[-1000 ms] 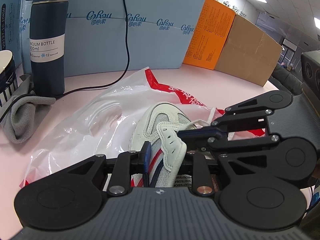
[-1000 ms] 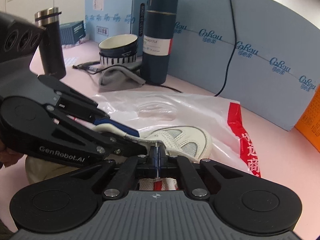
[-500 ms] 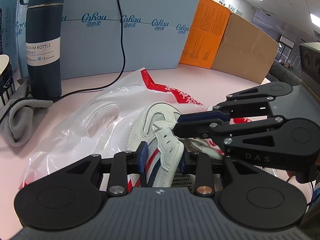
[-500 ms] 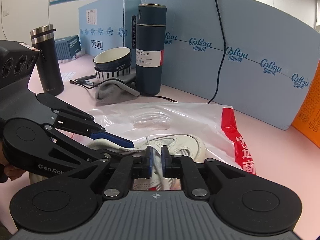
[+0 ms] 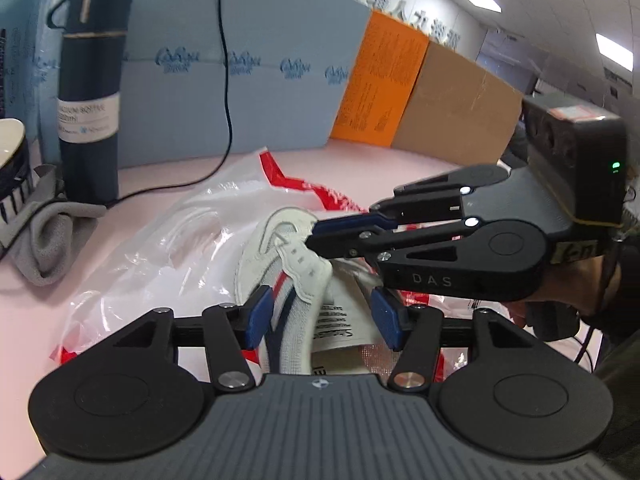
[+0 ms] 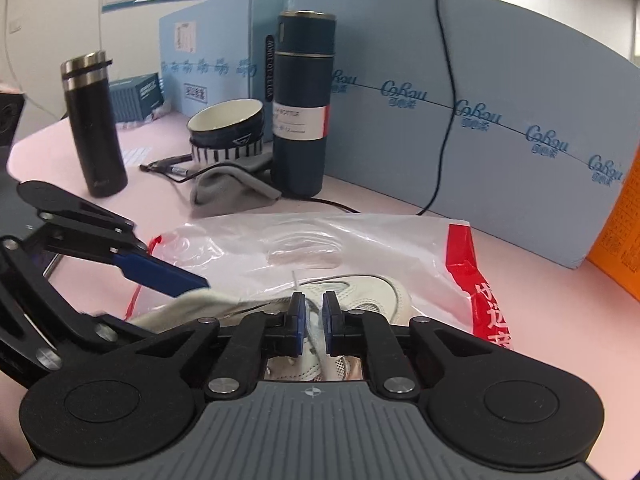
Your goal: Lace up shoes with both hands
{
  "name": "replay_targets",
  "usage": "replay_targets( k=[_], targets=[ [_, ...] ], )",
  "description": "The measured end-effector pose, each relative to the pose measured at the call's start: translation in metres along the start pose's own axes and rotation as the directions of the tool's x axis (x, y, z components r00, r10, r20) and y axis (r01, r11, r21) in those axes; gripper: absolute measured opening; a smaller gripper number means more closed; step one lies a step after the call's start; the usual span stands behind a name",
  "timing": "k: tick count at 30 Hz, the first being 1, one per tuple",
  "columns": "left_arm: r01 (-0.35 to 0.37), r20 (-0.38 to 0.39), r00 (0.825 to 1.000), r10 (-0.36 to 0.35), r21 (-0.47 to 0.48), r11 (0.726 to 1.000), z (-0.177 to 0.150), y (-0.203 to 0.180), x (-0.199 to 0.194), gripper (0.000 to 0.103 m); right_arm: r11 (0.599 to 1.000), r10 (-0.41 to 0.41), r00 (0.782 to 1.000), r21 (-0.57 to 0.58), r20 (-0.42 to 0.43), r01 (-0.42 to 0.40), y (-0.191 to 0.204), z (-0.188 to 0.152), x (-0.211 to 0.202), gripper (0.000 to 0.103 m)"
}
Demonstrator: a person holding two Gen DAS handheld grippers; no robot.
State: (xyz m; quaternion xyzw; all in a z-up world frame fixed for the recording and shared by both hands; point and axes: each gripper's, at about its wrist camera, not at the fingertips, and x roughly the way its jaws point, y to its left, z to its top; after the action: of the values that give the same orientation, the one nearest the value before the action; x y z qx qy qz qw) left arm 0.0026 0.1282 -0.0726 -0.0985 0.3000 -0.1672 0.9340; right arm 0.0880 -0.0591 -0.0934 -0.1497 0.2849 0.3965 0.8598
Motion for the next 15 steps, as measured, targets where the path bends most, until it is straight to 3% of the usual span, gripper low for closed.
replay_targets(
  k=[2,5,7,8,10,15],
  targets=[
    [-0.018,0.064,0.998,0.023,-0.079,0.997,0.003,0.009,-0.014,0.059,1.0,-0.002,1.0,0.012,0.004,0.002,-0.002,-0.001,-0.008,0.024],
    [-0.057,0.098,0.992,0.077,-0.189,0.98,0.012,0.022,-0.021,0.059,0.994,0.065,0.998,0.092,0.007,-0.066,-0.005,-0.006,-0.021,0.032],
    [-0.095,0.052,0.993,0.106,-0.186,0.978,0.019,0.023,-0.01,0.056,0.973,0.162,0.987,0.165,0.016,-0.162,-0.005,-0.009,-0.026,0.034],
    [-0.105,0.037,0.993,0.113,-0.176,0.979,0.022,0.022,-0.003,0.056,0.96,0.207,0.978,0.189,0.02,-0.207,-0.004,-0.011,-0.026,0.042],
    [-0.127,0.004,0.992,0.129,-0.176,0.976,0.028,0.019,0.013,0.053,0.953,0.229,0.973,0.195,0.029,-0.23,0.003,-0.012,-0.027,0.052],
    [-0.131,-0.055,0.991,0.121,-0.244,0.961,0.034,0.014,0.05,0.045,0.953,0.231,0.972,0.193,0.034,-0.233,0.007,-0.013,-0.025,0.053]
  ],
)
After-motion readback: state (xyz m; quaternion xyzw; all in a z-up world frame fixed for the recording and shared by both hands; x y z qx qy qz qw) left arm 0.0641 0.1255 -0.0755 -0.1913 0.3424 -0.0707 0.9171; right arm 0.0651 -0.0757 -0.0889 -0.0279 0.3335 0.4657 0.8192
